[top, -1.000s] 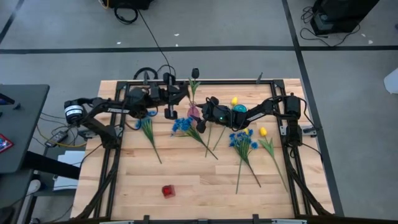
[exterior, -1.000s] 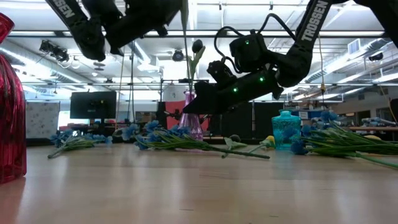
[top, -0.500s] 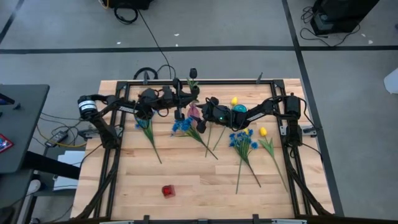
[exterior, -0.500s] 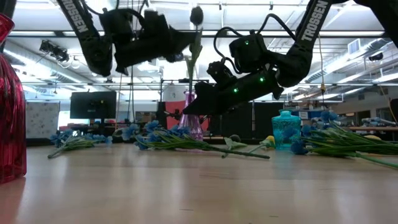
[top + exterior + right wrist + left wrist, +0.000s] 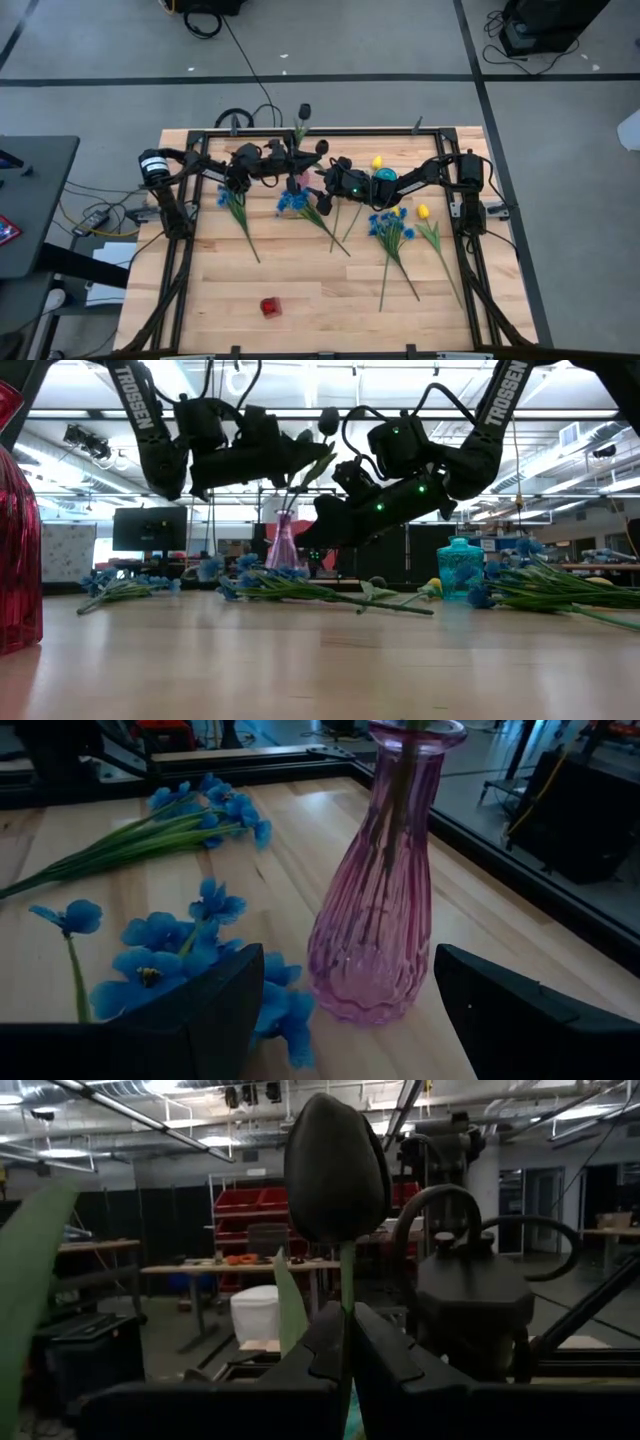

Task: Sort flowers into vase by color
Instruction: Put the black tulip into the purple vase

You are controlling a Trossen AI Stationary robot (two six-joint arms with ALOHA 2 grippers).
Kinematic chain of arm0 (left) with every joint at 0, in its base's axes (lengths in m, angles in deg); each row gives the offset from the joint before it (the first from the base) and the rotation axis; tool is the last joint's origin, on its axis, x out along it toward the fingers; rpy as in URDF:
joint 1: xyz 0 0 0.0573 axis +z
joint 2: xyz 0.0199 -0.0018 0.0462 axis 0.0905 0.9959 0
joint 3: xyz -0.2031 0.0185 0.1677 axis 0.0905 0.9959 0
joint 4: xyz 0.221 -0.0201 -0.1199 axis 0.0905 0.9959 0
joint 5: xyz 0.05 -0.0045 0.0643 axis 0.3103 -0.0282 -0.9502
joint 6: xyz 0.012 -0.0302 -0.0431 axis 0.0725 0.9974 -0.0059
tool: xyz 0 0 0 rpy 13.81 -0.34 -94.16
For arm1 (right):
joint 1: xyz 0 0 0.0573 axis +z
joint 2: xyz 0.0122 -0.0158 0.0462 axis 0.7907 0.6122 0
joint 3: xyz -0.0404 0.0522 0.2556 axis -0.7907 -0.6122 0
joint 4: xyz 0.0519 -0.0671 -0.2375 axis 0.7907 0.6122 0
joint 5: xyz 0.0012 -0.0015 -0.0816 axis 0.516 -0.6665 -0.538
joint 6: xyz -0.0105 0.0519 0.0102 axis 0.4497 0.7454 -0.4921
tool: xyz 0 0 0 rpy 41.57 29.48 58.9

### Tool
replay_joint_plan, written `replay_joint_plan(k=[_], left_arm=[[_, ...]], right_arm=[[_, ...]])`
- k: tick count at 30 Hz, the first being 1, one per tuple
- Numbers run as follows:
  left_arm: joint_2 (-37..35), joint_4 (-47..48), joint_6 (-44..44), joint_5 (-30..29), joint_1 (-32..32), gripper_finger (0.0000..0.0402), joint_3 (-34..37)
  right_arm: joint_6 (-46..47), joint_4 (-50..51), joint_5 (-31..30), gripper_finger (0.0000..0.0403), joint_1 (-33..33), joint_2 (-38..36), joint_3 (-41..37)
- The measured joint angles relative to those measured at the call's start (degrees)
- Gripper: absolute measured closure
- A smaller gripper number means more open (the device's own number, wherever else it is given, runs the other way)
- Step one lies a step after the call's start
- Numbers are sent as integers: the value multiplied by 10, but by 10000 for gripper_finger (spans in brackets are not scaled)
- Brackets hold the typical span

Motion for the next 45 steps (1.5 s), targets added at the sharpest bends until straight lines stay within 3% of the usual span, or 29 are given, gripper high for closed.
replay_joint_plan(k=[8, 33, 45], left_arm=[[-1, -82, 29, 0, 0, 384, 1], [-12, -45, 10, -1, 3, 384, 1], [-12, -47, 11, 0, 3, 384, 1]], right_arm=[[0, 0, 0, 98, 0, 0, 0], [-9, 0, 22, 99, -6, 0, 34], [-6, 34, 34, 184, -15, 0, 35]])
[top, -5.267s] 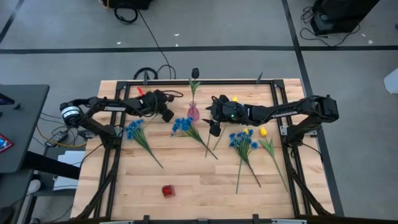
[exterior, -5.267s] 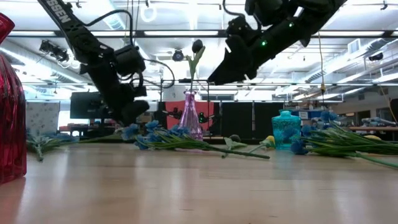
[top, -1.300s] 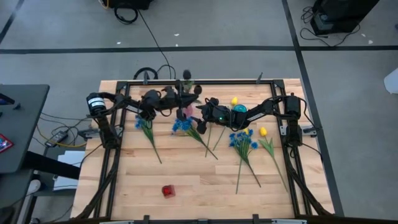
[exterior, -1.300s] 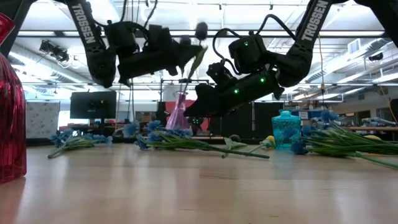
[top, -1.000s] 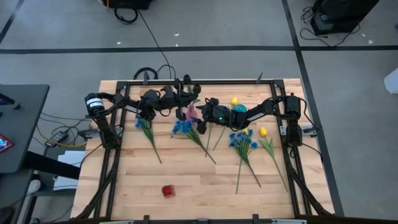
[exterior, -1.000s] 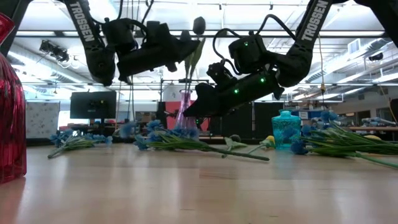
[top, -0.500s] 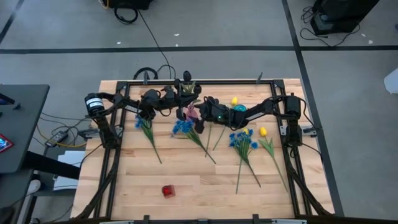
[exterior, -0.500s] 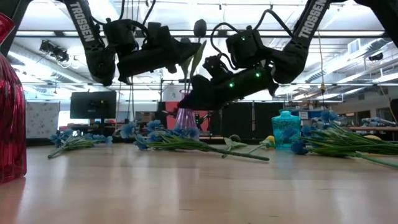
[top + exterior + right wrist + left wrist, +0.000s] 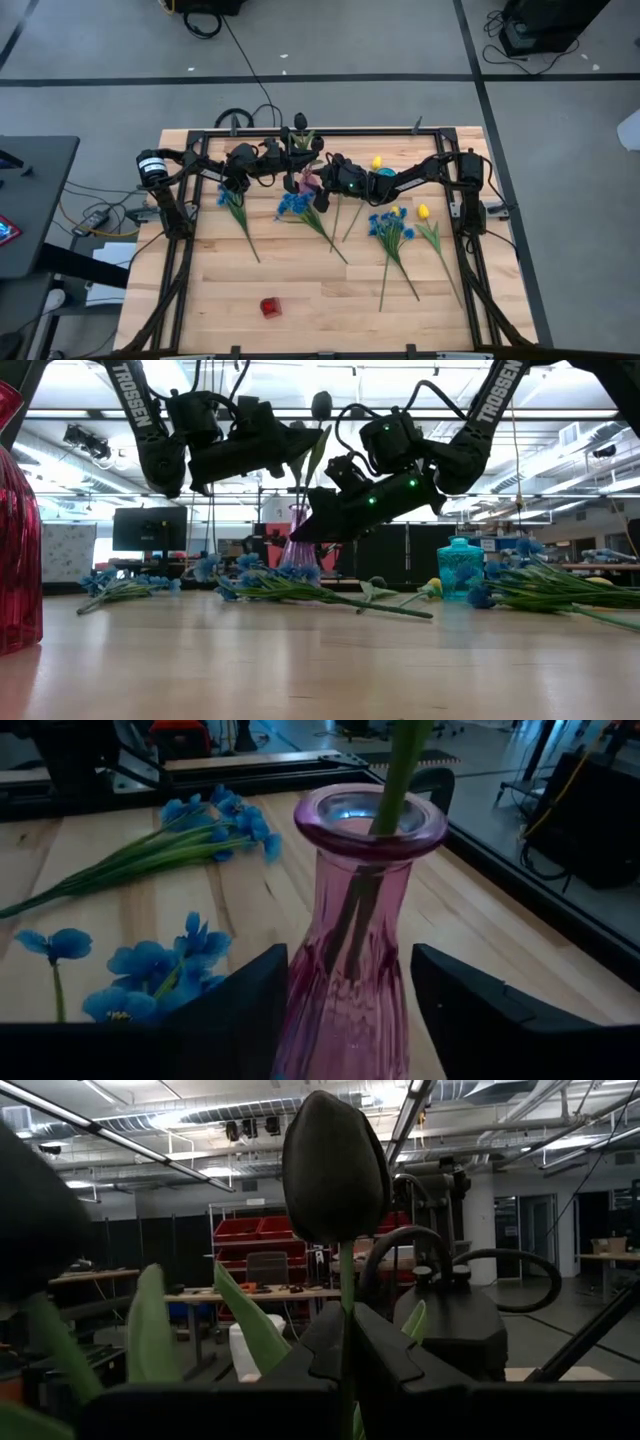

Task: Sort flowers into vase by color
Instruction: Put the black tulip into the purple vase

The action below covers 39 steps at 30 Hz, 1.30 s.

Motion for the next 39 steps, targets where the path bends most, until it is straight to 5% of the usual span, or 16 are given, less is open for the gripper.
replay_joint_plan(k=[16, 23, 39], left_arm=[[-1, -2, 5, -19, 0, 384, 0], [-25, -37, 2, -73, 4, 384, 62], [-35, -17, 1, -60, 0, 384, 72]], right_arm=[[15, 18, -2, 213, 0, 0, 2], [19, 21, 0, 213, 0, 0, 2], [26, 16, 6, 213, 1, 0, 1]])
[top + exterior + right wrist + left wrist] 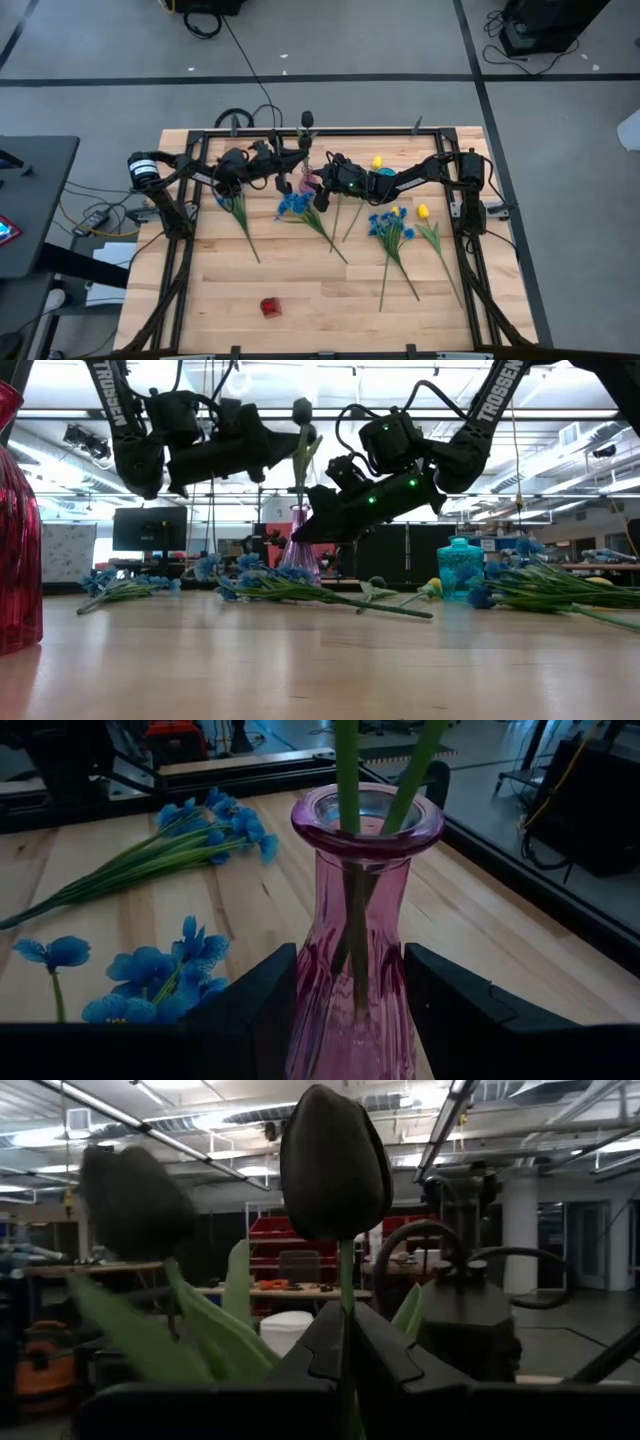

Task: Sort flowers into vase by color
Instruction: Put the black tulip into the purple vase

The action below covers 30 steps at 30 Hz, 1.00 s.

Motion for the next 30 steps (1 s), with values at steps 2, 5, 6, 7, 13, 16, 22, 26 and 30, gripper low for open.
replay_joint_plan(k=[2, 5, 6, 7, 13, 16, 22, 26, 30], left_arm=[[0, 15, 0, -6, 0, 384, 0], [1, 47, 0, -13, 0, 384, 1], [1, 52, 0, -14, 0, 384, 1], [1, 55, 1, -14, 0, 384, 1], [1, 56, 1, -14, 0, 384, 1], [2, 45, 1, -12, 0, 384, 2], [3, 27, -1, -11, 0, 384, 2], [3, 13, -1, -11, 0, 384, 2], [3, 1, -8, -16, 0, 384, 2]], right_arm=[[0, 0, 1, 213, 0, 0, 0], [0, 0, 2, 213, 0, 0, 0], [0, 0, 2, 213, 0, 0, 0], [0, 0, 2, 213, 0, 0, 0], [0, -1, 3, 213, 0, 0, 0], [0, -1, 4, 213, 0, 1, 0], [0, -1, 5, 213, 0, 1, 0], [0, -1, 5, 213, 0, 1, 0], [3, 0, 5, 213, 0, 1, 0]])
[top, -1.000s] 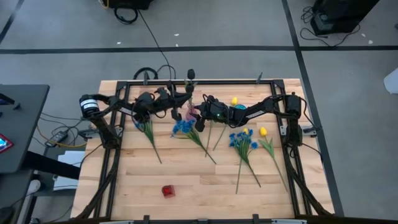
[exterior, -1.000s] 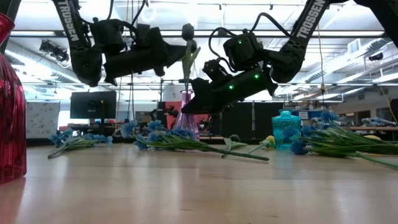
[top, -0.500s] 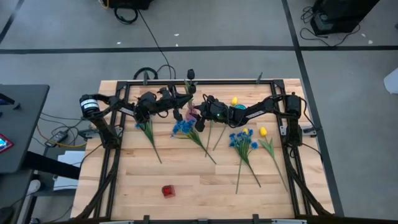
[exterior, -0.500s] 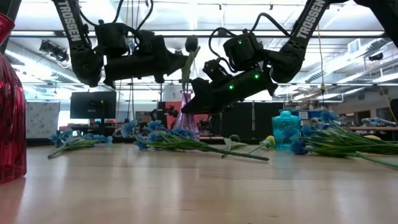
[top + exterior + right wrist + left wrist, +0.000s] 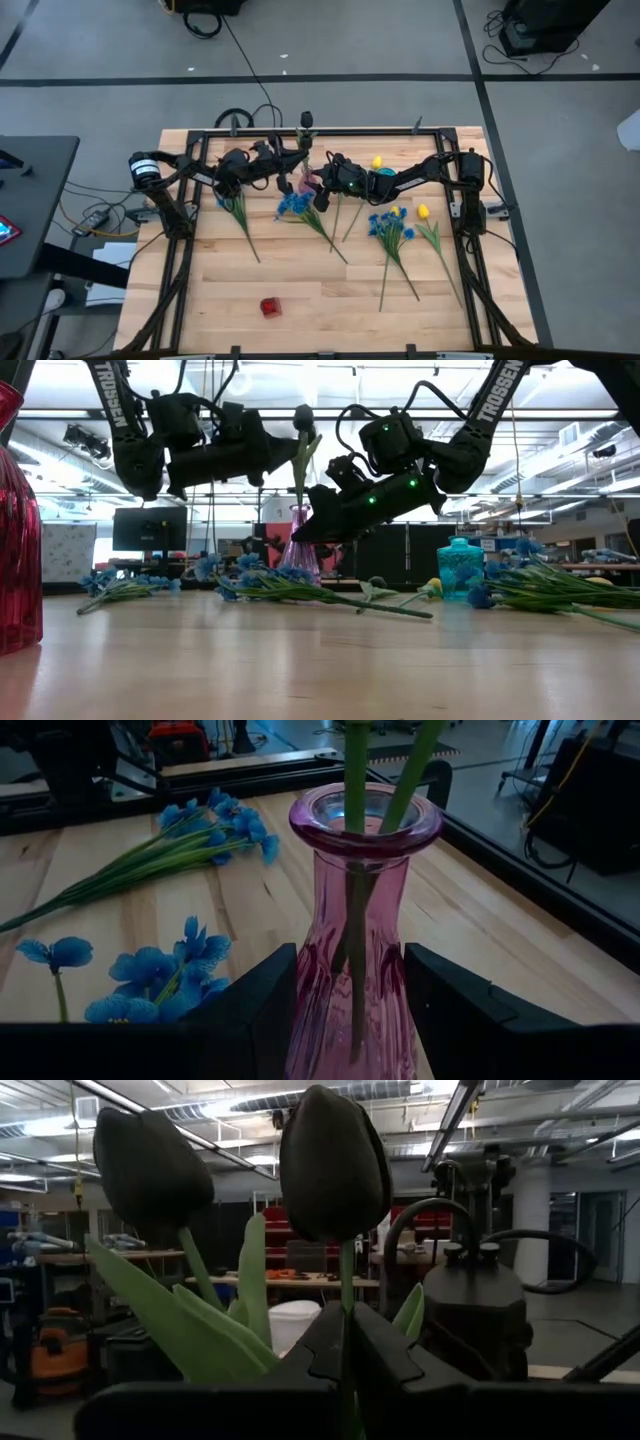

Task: Sort flowers into vase by color
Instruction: Put the black tulip into the purple vase

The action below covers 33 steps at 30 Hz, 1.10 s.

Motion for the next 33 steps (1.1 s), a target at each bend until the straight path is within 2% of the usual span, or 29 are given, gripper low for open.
replay_joint_plan(k=[4, 12, 15, 20, 24, 27, 33], left_arm=[[0, -8, -5, -30, 0, 384, 0], [0, -1, 7, -31, 0, 379, 0], [0, 4, 7, -15, 0, 353, 0], [0, 5, 6, 0, -1, 285, 0], [-4, 5, 4, 9, 0, 258, 5], [-32, 5, -16, 8, 1, 255, 29], [-124, 8, -29, -26, -1, 255, 120]], right_arm=[[0, 0, 0, 213, 0, 0, 0], [1, 0, 0, 213, 0, 0, 0], [1, 0, 0, 213, 0, 0, 0], [1, 0, 0, 213, 0, 0, 0], [1, 0, 0, 213, 0, 0, 0], [1, 0, 0, 213, 0, 0, 0], [1, 0, 1, 213, 0, 0, 0]])
